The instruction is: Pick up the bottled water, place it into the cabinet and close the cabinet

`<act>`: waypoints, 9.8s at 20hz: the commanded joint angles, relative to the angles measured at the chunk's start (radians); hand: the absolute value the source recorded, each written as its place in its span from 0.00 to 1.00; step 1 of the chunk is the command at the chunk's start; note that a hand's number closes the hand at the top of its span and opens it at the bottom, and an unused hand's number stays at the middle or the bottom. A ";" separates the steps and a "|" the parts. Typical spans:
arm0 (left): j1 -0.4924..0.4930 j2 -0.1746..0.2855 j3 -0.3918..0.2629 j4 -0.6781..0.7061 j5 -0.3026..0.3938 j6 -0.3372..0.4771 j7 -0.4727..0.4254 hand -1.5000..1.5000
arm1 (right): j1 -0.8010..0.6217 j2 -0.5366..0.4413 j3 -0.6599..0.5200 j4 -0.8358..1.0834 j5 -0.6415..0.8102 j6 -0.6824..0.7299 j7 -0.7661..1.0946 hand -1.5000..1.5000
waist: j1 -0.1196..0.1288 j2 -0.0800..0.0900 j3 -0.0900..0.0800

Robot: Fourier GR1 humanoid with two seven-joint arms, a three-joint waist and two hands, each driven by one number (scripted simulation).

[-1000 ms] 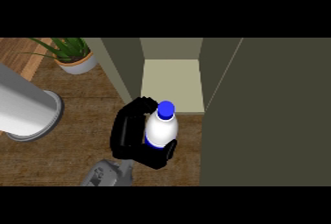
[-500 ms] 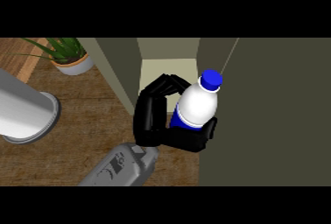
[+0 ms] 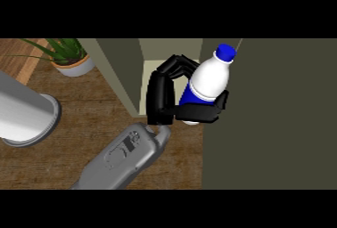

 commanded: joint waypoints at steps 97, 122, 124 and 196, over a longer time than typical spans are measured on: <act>0.705 0.374 -0.048 -0.544 0.122 -0.329 -0.223 0.00 | -0.094 -0.087 0.480 -0.206 0.119 0.114 0.339 1.00 | 0.029 -0.010 -0.003; 1.006 0.527 0.085 -0.681 0.233 -0.504 -0.341 0.00 | -0.596 0.137 1.008 -0.091 0.485 -0.098 0.741 1.00 | 0.068 -0.012 -0.011; 0.998 0.536 0.126 -0.668 0.268 -0.521 -0.331 0.00 | -0.643 0.138 1.037 -0.070 0.490 -0.138 0.756 1.00 | 0.054 -0.012 -0.012; 1.105 0.675 0.290 -0.690 0.399 -0.798 -0.354 0.00 | -1.738 0.143 0.413 1.048 -0.250 -0.825 0.686 1.00 | 0.158 0.022 -0.001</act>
